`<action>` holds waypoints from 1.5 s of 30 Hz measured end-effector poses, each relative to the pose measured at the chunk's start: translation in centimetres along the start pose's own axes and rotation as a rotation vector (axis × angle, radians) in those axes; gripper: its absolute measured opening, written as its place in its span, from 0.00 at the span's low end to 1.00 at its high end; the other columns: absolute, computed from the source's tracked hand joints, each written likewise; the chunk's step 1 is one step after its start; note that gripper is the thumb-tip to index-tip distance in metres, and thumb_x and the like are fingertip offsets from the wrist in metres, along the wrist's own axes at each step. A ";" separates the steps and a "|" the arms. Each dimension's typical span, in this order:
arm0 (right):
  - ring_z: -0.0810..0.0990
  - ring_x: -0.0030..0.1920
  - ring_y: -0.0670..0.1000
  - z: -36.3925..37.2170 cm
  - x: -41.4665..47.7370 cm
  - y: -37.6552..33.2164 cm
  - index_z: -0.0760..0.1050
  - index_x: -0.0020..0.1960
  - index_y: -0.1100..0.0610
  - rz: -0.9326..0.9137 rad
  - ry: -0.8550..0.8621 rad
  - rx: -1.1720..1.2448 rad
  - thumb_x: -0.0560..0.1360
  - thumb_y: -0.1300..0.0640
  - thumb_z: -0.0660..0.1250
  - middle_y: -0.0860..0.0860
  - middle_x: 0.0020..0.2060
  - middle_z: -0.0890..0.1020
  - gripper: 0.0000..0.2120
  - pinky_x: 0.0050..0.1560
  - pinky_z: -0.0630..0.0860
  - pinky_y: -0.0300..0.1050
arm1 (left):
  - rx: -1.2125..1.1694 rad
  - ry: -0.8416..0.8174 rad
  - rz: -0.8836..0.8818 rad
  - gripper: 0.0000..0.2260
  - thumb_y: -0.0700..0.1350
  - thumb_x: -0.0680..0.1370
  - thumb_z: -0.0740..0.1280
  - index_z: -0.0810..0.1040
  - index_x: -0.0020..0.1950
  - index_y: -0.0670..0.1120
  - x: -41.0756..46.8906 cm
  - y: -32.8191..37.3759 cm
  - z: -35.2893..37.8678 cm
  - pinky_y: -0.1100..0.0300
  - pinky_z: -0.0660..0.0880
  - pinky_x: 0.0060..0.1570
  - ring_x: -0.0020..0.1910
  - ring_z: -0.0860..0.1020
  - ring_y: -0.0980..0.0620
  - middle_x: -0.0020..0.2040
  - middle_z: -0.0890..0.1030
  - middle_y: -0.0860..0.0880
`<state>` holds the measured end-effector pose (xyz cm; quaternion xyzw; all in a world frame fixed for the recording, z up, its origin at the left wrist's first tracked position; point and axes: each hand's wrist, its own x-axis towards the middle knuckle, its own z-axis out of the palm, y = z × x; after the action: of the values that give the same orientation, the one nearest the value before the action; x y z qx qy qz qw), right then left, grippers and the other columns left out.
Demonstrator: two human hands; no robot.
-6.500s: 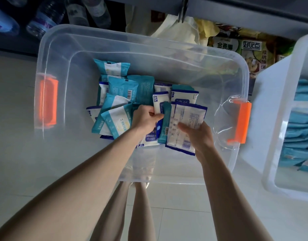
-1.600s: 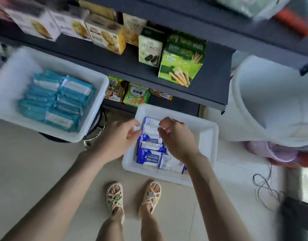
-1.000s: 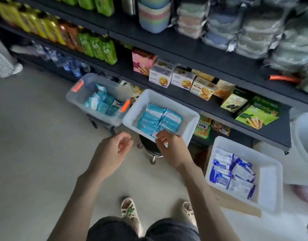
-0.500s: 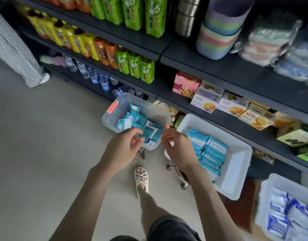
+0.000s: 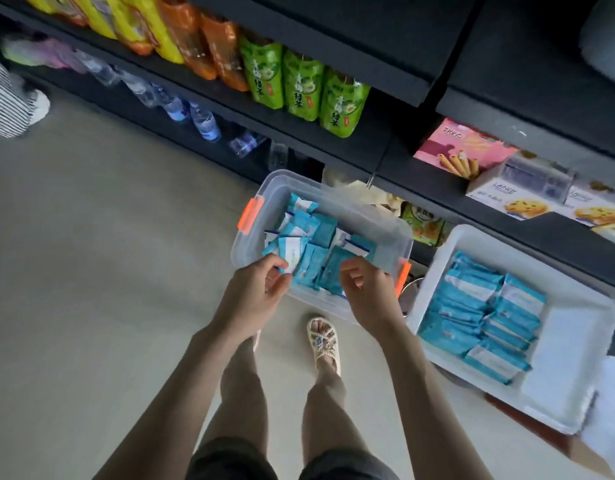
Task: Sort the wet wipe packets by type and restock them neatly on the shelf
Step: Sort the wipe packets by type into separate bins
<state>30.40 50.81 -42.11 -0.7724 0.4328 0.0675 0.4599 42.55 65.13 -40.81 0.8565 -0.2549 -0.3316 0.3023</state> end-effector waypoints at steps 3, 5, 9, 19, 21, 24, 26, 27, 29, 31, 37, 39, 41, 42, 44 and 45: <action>0.81 0.52 0.54 4.0 3.7 0.3 0.77 0.57 0.62 0.101 0.003 0.006 0.78 0.62 0.63 0.56 0.53 0.82 0.09 0.54 0.76 0.44 | -0.010 -0.102 -0.049 0.08 0.43 0.77 0.68 0.78 0.54 0.42 4.5 -3.8 0.4 0.56 0.77 0.47 0.41 0.81 0.50 0.43 0.81 0.47; 0.81 0.52 0.54 6.8 6.1 1.1 0.77 0.56 0.61 0.178 0.032 0.037 0.78 0.62 0.63 0.57 0.53 0.83 0.09 0.55 0.77 0.45 | 0.008 -0.143 -0.078 0.08 0.42 0.77 0.68 0.77 0.55 0.41 7.3 -6.4 1.0 0.57 0.76 0.47 0.43 0.81 0.48 0.45 0.81 0.47; 0.79 0.48 0.50 12.1 10.7 3.5 0.77 0.56 0.62 0.348 0.052 0.146 0.77 0.63 0.63 0.57 0.52 0.83 0.09 0.49 0.72 0.38 | 0.020 -0.189 -0.158 0.09 0.39 0.76 0.67 0.76 0.56 0.39 12.8 -11.8 3.8 0.62 0.72 0.47 0.45 0.79 0.49 0.51 0.81 0.43; 0.73 0.63 0.57 21.4 19.6 13.5 0.66 0.69 0.59 0.579 0.074 0.225 0.77 0.56 0.66 0.58 0.65 0.73 0.23 0.59 0.69 0.45 | 0.132 -0.273 -0.276 0.31 0.56 0.61 0.75 0.72 0.59 0.43 23.1 -22.0 13.7 0.47 0.77 0.52 0.53 0.78 0.44 0.55 0.78 0.44; 0.72 0.64 0.59 22.8 20.5 15.0 0.64 0.70 0.61 0.607 0.067 0.254 0.77 0.56 0.66 0.59 0.66 0.72 0.25 0.63 0.69 0.50 | 0.187 -0.254 -0.273 0.34 0.60 0.57 0.75 0.74 0.56 0.44 23.9 -22.9 14.8 0.47 0.77 0.51 0.52 0.77 0.45 0.54 0.78 0.45; 0.73 0.63 0.61 24.6 21.6 16.7 0.65 0.68 0.62 0.632 0.058 0.350 0.76 0.55 0.66 0.60 0.63 0.74 0.24 0.64 0.70 0.56 | 0.252 -0.245 -0.276 0.34 0.56 0.61 0.79 0.71 0.59 0.42 24.4 -22.7 15.7 0.47 0.72 0.57 0.58 0.72 0.42 0.58 0.74 0.43; 0.73 0.62 0.60 25.2 22.4 17.7 0.65 0.68 0.61 0.647 0.051 0.373 0.74 0.52 0.68 0.60 0.64 0.73 0.27 0.63 0.71 0.55 | 0.232 -0.233 -0.291 0.33 0.53 0.64 0.79 0.69 0.60 0.40 24.8 -23.0 16.3 0.48 0.71 0.58 0.59 0.71 0.42 0.59 0.72 0.42; 0.73 0.59 0.58 25.2 22.6 18.0 0.66 0.67 0.62 0.673 0.047 0.381 0.73 0.51 0.70 0.60 0.64 0.73 0.28 0.59 0.72 0.52 | 0.210 -0.238 -0.293 0.31 0.52 0.64 0.79 0.70 0.60 0.40 24.9 -23.1 16.5 0.49 0.72 0.57 0.58 0.72 0.42 0.59 0.73 0.41; 0.73 0.50 0.55 24.9 22.7 18.2 0.69 0.64 0.63 0.744 0.033 0.408 0.68 0.48 0.75 0.60 0.59 0.75 0.31 0.45 0.72 0.45 | 0.161 -0.246 -0.284 0.29 0.50 0.65 0.79 0.72 0.59 0.40 25.0 -23.2 16.5 0.50 0.74 0.55 0.56 0.76 0.43 0.58 0.76 0.42; 0.74 0.44 0.54 24.5 22.4 17.8 0.75 0.58 0.62 0.746 0.043 0.433 0.65 0.46 0.78 0.58 0.51 0.79 0.30 0.39 0.72 0.44 | 0.125 -0.243 -0.295 0.26 0.47 0.68 0.77 0.71 0.60 0.41 24.7 -23.1 16.2 0.51 0.75 0.54 0.56 0.77 0.43 0.58 0.78 0.45; 0.62 0.62 0.59 21.4 20.6 18.1 0.69 0.64 0.64 0.801 0.339 0.265 0.72 0.48 0.71 0.58 0.64 0.63 0.28 0.67 0.63 0.52 | -0.050 -0.224 -0.224 0.17 0.45 0.72 0.73 0.72 0.58 0.47 24.1 -21.3 15.7 0.58 0.75 0.48 0.48 0.79 0.50 0.49 0.80 0.53; 0.62 0.61 0.59 20.6 20.2 19.1 0.69 0.63 0.64 0.849 0.337 0.275 0.74 0.51 0.69 0.58 0.63 0.61 0.24 0.64 0.64 0.48 | -0.086 -0.257 -0.244 0.15 0.46 0.74 0.72 0.71 0.57 0.51 24.1 -21.0 16.1 0.58 0.75 0.49 0.47 0.79 0.52 0.49 0.80 0.54; 0.64 0.60 0.61 20.6 20.3 19.6 0.69 0.61 0.64 0.890 0.314 0.259 0.74 0.51 0.69 0.59 0.62 0.62 0.22 0.62 0.67 0.50 | -0.084 -0.273 -0.271 0.14 0.48 0.74 0.72 0.71 0.55 0.51 24.2 -21.0 16.6 0.60 0.74 0.47 0.47 0.78 0.53 0.50 0.80 0.53; 0.66 0.60 0.61 20.7 20.4 19.6 0.69 0.60 0.64 0.900 0.304 0.234 0.73 0.51 0.70 0.59 0.62 0.63 0.22 0.61 0.68 0.51 | -0.075 -0.270 -0.291 0.14 0.49 0.74 0.72 0.72 0.55 0.49 24.3 -21.0 16.8 0.61 0.72 0.45 0.46 0.77 0.53 0.51 0.80 0.52; 0.69 0.58 0.62 20.8 20.8 19.5 0.70 0.59 0.62 0.907 0.323 0.173 0.72 0.50 0.71 0.59 0.60 0.65 0.22 0.58 0.68 0.51 | -0.035 -0.248 -0.308 0.16 0.50 0.73 0.72 0.74 0.55 0.44 24.3 -21.0 17.2 0.62 0.69 0.42 0.46 0.77 0.52 0.50 0.80 0.51; 0.70 0.57 0.62 20.9 20.9 19.4 0.71 0.59 0.62 0.902 0.336 0.143 0.72 0.50 0.71 0.59 0.60 0.66 0.22 0.57 0.69 0.51 | -0.023 -0.239 -0.296 0.16 0.50 0.73 0.73 0.75 0.55 0.43 24.2 -21.0 17.3 0.62 0.69 0.41 0.46 0.76 0.52 0.49 0.79 0.51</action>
<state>35.29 50.26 -77.14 -0.4745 0.7963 0.1046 0.3602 50.76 58.04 -75.60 0.8357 -0.1565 -0.4747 0.2276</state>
